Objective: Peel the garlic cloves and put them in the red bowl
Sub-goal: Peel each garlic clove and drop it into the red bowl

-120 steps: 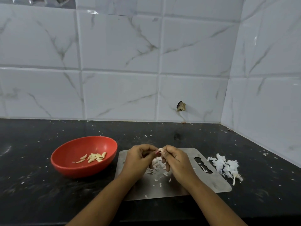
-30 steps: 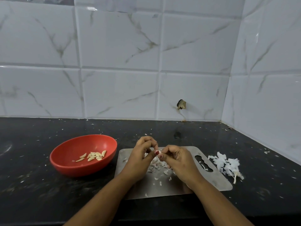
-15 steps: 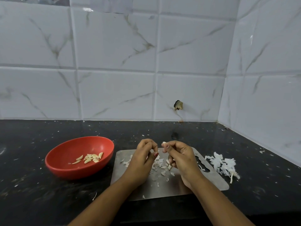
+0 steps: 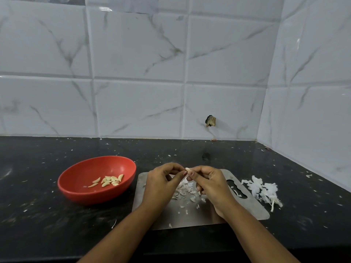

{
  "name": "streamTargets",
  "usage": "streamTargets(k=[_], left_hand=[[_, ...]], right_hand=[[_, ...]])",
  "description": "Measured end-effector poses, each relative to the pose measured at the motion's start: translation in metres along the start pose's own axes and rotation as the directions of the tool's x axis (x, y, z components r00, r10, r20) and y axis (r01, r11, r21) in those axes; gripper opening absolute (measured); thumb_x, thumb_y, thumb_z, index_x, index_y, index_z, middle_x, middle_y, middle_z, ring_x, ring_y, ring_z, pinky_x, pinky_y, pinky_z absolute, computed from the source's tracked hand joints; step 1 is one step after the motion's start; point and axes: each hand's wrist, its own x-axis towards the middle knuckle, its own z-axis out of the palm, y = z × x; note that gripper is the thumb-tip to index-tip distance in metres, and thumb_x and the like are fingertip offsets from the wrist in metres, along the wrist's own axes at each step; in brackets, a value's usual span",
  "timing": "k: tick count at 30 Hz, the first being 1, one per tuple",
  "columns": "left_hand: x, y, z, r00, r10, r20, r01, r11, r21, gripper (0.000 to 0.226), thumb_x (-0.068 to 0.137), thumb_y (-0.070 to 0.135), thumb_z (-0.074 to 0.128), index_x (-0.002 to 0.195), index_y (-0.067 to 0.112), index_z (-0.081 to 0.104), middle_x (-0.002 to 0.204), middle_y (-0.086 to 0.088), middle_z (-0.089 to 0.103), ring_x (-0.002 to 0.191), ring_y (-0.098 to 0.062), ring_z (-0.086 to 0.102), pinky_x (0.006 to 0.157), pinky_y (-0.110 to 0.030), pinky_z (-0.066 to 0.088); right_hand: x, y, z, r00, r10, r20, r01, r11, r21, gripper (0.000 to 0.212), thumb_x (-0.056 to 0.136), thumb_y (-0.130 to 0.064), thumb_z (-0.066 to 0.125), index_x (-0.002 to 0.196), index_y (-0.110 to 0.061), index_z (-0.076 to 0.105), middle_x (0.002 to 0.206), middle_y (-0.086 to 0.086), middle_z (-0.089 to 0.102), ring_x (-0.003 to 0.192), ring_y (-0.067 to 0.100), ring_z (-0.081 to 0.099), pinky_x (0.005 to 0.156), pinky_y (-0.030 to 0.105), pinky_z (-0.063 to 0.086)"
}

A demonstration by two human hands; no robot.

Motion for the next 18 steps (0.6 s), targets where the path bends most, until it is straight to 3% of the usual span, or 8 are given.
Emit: streamTargets(k=[5,11,18], left_hand=[[-0.0007,0.0071,-0.003,0.997,-0.073,0.001,0.073,0.994,-0.076,0.004,0.083,0.014,0.073,0.087,0.015,0.075,0.076,0.006,0.072,0.062,0.003,0.062,0.053,-0.011,0.045],[0.0021,0.0048,-0.0029,0.985,-0.137,0.105,0.156,0.968,-0.198,0.008,0.085,0.01,0.07,0.087,0.015,0.075,0.067,-0.001,0.069,0.043,-0.001,0.05,0.043,-0.017,0.039],[0.0029,0.0028,-0.0027,0.982,-0.15,0.112,0.169,0.969,-0.178,0.003,0.084,0.01,0.072,0.083,0.011,0.075,0.069,-0.007,0.07,0.045,-0.006,0.052,0.045,-0.019,0.041]], right_hand=[[-0.0015,-0.0024,0.0007,0.999,-0.012,0.031,0.012,1.0,-0.008,0.006,0.088,-0.011,0.067,0.086,-0.01,0.073,0.07,0.003,0.071,0.051,0.002,0.051,0.051,0.017,0.042],[-0.0024,-0.0044,0.0008,0.999,-0.013,0.041,0.014,1.0,-0.012,0.005,0.086,-0.011,0.069,0.085,-0.008,0.073,0.069,0.003,0.072,0.053,-0.001,0.056,0.051,0.015,0.042],[-0.0026,-0.004,0.0009,1.0,-0.022,-0.001,0.022,0.999,-0.04,0.011,0.081,-0.014,0.075,0.087,-0.005,0.073,0.07,0.003,0.072,0.053,-0.001,0.056,0.051,0.015,0.042]])
